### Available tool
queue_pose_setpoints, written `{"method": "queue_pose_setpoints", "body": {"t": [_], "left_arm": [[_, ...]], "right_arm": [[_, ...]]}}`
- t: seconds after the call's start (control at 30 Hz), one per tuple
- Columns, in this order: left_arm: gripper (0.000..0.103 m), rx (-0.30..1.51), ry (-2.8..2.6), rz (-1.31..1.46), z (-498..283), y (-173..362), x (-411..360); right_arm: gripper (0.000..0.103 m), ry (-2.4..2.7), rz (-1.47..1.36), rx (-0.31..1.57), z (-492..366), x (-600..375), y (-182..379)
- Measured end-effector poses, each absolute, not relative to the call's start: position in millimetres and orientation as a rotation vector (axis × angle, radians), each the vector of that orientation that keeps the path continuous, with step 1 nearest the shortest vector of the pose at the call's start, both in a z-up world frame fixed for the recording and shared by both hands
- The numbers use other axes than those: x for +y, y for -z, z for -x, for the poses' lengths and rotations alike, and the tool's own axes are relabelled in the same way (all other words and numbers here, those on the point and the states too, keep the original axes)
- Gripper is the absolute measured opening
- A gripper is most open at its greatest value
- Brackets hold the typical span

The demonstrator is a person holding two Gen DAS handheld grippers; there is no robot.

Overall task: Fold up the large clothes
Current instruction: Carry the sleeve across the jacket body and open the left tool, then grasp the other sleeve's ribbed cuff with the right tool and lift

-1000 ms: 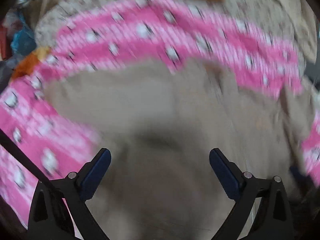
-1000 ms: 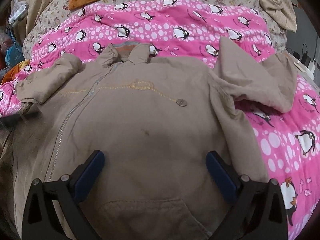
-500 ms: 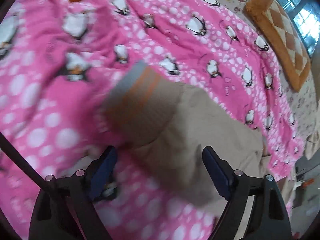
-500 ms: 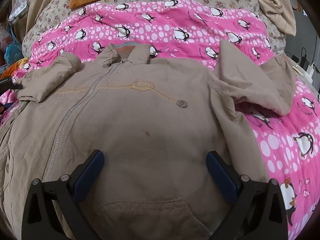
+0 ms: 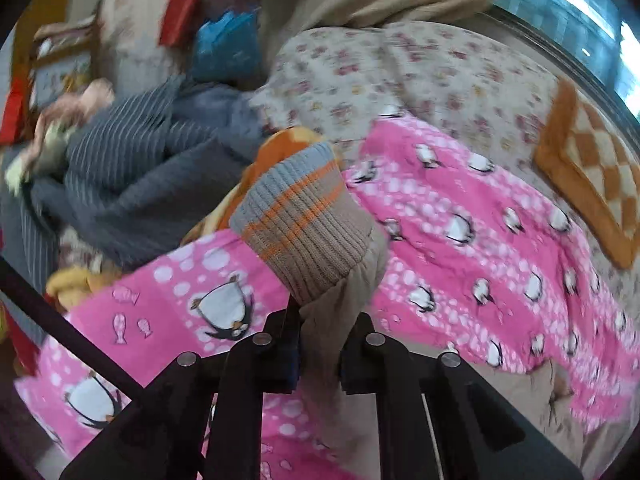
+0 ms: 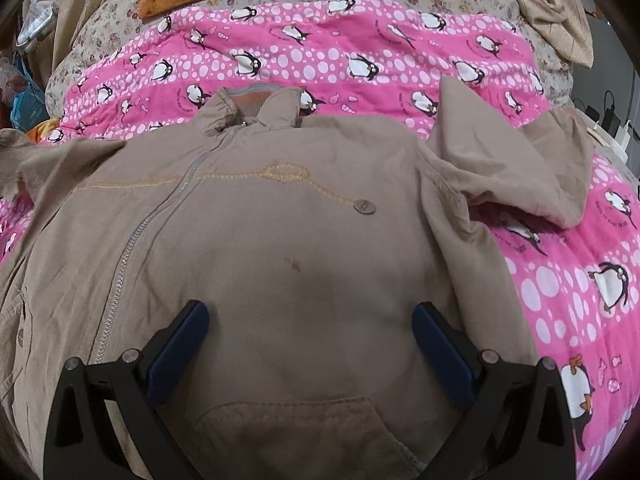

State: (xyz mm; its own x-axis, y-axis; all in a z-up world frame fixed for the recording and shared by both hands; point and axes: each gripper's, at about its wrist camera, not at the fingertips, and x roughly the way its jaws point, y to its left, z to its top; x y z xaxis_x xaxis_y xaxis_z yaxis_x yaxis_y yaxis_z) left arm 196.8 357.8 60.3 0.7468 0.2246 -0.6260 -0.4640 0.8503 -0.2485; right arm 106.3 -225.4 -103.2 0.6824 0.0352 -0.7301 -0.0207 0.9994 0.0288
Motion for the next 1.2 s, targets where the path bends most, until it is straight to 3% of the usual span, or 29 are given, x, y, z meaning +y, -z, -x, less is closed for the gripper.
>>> {"method": "queue_pose_setpoints", "body": {"t": [0.23,0.5,0.67,0.93,1.07,1.2], "left_arm": [[0.000,0.574,0.028,0.276,-211.4,-80.2,191.3],[0.000,0.841,0.378,0.254,-232.9,41.8,-62.1],[0.000,0.938,0.419,0.125,-217.0,89.0,-147.9],[0.002,0.962,0.637,0.220,-188.8,62.5,-112.5],[0.002,0.896,0.545,0.170,-179.4,39.9,-49.3],[0.002,0.825,0.319,0.096,-198.9,34.1,10.5]], "right_arm": [[0.102,0.141,-0.031,0.766,-64.9,-290.9,50.3],[0.102,0.296,-0.154,0.779,-11.3,-372.8,46.1],[0.102,0.281,-0.241,0.713,3.4,-386.9,46.0],[0.100,0.250,-0.249,0.753,-3.9,-386.3,51.5],[0.099,0.258,-0.213,0.777,-10.0,-378.7,47.9],[0.099,0.108,-0.088,0.673,-32.8,-337.6,20.2]]}}
